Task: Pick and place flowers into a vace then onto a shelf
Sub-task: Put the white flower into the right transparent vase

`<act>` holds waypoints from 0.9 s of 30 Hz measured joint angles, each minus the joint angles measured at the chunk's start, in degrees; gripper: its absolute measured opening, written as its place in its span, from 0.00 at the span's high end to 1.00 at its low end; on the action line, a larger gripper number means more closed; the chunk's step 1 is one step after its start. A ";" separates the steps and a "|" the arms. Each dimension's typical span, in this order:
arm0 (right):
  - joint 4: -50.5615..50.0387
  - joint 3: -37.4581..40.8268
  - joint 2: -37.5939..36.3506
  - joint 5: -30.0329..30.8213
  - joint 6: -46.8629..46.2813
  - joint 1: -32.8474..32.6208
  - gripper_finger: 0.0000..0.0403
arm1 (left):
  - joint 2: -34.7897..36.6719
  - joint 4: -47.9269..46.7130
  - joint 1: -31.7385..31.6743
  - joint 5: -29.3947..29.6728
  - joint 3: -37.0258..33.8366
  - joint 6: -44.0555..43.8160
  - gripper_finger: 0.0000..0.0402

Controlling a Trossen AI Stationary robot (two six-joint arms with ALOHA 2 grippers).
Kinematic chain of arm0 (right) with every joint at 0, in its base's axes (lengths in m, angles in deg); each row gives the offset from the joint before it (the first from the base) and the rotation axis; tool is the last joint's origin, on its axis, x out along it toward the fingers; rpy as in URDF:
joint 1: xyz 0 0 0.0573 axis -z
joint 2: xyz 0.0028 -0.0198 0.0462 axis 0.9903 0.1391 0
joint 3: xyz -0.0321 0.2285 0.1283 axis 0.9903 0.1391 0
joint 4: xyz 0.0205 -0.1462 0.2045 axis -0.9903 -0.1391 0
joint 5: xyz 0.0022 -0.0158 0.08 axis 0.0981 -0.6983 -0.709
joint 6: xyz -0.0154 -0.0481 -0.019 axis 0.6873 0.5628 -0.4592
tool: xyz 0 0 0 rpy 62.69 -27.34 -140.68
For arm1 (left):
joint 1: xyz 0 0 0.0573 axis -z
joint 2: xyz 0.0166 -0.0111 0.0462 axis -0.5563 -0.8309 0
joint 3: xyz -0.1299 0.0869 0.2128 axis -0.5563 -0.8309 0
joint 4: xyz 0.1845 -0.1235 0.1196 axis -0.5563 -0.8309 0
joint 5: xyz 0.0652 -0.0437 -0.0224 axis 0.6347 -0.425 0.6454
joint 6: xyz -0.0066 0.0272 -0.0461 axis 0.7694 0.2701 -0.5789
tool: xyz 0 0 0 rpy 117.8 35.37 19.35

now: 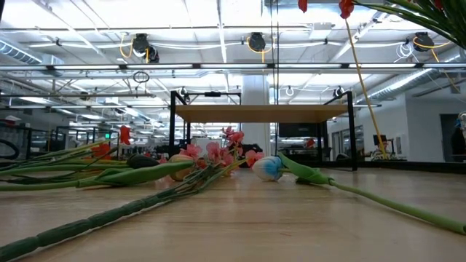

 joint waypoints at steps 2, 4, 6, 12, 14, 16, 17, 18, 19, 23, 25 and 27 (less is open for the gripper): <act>-0.61 0.00 0.05 0.03 -4.20 -0.37 0.99 | 0.00 0.05 -0.32 -0.67 0.00 0.33 0.75; -1.33 0.03 0.07 -1.22 -7.00 -0.37 0.99 | 0.00 0.21 -0.84 -0.77 0.00 0.18 0.76; -2.61 0.03 0.02 -1.89 -8.58 -2.25 0.99 | 0.00 0.52 -1.56 -0.75 0.00 -0.18 0.76; -14.89 0.09 0.11 19.64 -6.79 -14.15 0.99 | -0.04 1.57 -3.66 -0.22 0.00 -3.29 0.76; -18.07 0.09 0.51 30.47 -6.79 -17.82 0.99 | -0.04 1.45 -4.18 -0.21 0.00 -3.35 0.76; -19.71 0.09 1.42 40.59 -8.05 -20.85 0.99 | -0.04 1.40 -4.61 -0.23 0.00 -2.44 0.76; -19.62 0.09 2.20 44.71 -8.36 -22.16 0.99 | -0.04 1.40 -4.80 -0.25 0.00 -1.65 0.76; -19.46 0.09 3.10 48.05 -8.38 -23.31 0.99 | -0.04 1.40 -5.01 -0.25 0.00 -0.68 0.76; -19.23 0.09 4.14 51.10 -8.30 -24.31 0.99 | -0.04 1.40 -5.28 -0.31 0.00 0.27 0.76; -18.60 0.09 9.04 63.49 -11.71 -28.16 0.99 | -0.04 1.29 -6.81 -2.26 0.00 3.86 0.76; -17.25 0.09 11.49 66.91 -13.52 -29.87 0.99 | -0.04 1.01 -7.98 -5.32 0.00 4.96 0.76; -13.65 0.09 13.83 69.21 -13.94 -31.20 0.99 | -0.04 0.97 -9.24 -8.57 0.00 5.90 0.76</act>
